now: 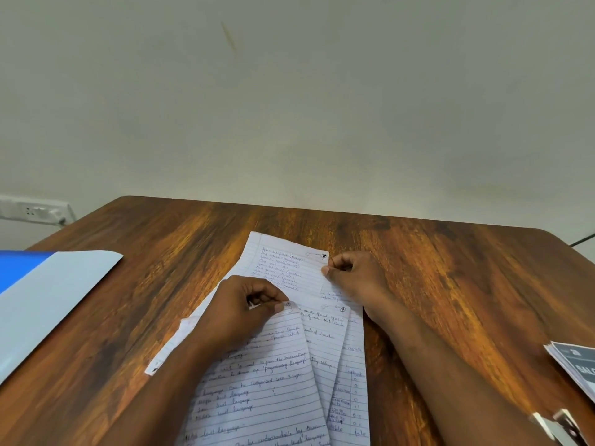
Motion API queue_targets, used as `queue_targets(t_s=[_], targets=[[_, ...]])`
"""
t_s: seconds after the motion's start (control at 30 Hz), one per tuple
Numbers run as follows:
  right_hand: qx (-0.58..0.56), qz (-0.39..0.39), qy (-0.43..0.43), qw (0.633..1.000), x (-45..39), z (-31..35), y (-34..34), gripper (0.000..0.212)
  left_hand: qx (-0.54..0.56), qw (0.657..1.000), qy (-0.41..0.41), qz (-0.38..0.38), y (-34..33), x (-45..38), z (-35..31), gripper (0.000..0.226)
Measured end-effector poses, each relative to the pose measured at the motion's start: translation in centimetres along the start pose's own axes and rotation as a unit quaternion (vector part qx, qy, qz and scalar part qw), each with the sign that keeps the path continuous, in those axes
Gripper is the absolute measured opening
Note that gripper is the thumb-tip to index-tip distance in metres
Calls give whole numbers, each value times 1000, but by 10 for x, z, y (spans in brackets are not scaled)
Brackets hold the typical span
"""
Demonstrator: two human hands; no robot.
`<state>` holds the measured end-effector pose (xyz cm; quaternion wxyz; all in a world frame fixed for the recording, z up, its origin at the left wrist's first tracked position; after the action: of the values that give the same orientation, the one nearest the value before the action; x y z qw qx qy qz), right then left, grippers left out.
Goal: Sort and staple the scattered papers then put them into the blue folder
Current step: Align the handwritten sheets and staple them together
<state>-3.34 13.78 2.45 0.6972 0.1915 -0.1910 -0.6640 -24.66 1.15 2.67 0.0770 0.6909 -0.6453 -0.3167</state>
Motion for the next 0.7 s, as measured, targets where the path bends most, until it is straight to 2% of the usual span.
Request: queue_targets(t_s=[0.13,0.27,0.3,0.33,0.43,0.47,0.53,0.7], targets=[[-35,11,-15,999,4,1,3,10,26,1000,1,-16,1,0,0,15],[-33,-78,30,996,16,15,17,16,73,997,8,-39,2,0,2,19],[-42,-64,38,996,21,22,19,13,79,996,9,-44,3,0,2,19],[-51,-17,32,998,28,30,19,9,81,996,9,-47,3,1,1,18],[-11,192,-42,980,59,42,7,16,59,996,-4,-62,7,1,-2,18],[-4,238,-64,969,68,42,2,21,52,996,-9,-72,8,1,-3,18],[-29,267,-93,959,79,38,-3,31,46,995,-16,-92,10,1,-7,19],[-104,248,-105,957,85,32,-5,34,56,991,-26,-118,12,0,-11,22]])
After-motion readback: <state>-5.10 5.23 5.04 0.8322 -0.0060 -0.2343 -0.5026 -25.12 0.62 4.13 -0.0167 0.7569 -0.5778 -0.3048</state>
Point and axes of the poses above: each hand's wrist, its own x-axis away from the middle knuckle, its own y-axis out of the back of the hand, z = x × y, the point moved 5 cm from there along -x, towards the middle knuckle, and after that the axes turned 10 degrees about -y, right-handed, at the moved point
